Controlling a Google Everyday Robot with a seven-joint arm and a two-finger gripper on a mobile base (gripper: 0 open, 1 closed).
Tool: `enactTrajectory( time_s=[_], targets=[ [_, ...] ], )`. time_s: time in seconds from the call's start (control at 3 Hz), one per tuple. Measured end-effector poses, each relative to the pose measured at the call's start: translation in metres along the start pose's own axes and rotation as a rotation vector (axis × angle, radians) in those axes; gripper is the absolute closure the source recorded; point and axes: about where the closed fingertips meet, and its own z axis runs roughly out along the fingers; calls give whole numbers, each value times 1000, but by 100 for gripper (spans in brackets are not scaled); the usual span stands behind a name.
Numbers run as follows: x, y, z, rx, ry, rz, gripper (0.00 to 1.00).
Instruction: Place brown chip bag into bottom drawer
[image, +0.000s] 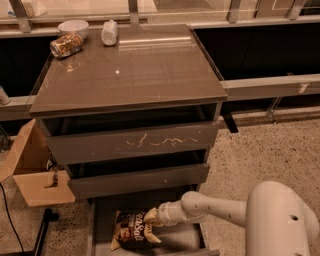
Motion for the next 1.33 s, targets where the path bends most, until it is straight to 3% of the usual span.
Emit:
enactTrajectory(
  time_s=[1.0, 1.33],
  targets=[
    [14, 31, 14, -47, -24, 48, 100],
    [15, 35, 13, -46, -25, 72, 74]
  ],
)
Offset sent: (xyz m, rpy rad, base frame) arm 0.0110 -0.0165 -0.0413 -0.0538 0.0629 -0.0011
